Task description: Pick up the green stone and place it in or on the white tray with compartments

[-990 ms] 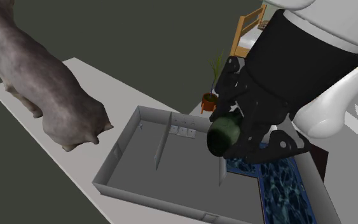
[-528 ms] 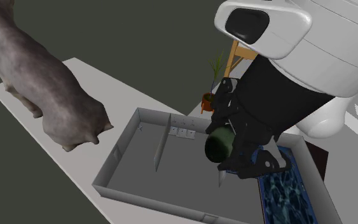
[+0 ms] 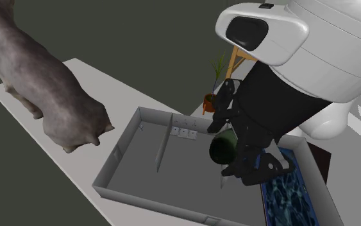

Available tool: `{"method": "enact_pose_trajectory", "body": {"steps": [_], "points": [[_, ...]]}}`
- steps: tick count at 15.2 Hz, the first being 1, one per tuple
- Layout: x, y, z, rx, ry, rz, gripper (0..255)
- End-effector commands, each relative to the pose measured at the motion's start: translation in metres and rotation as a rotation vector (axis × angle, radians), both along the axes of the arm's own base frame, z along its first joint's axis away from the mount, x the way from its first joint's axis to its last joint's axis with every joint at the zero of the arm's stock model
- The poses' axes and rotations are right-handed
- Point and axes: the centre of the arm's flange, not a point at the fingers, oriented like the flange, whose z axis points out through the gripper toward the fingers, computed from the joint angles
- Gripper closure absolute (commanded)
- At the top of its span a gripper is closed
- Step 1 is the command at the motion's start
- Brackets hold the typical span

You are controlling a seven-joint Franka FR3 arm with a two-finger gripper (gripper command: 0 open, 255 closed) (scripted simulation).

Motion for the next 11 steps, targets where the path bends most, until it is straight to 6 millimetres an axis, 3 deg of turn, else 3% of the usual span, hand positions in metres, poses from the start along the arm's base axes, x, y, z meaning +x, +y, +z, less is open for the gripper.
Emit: {"method": "enact_pose_trajectory", "body": {"steps": [1,5,9,11], "points": [[0.001,0.0,-0.002,-0.004,0.002,-0.001,0],[0.0,0.0,-0.002,-0.004,0.002,-0.001,0],[-0.012,-0.003,0.046,-0.004,0.002,-0.001,0],[-0.012,-0.003,0.046,-0.004,0.002,-0.001,0]]}}
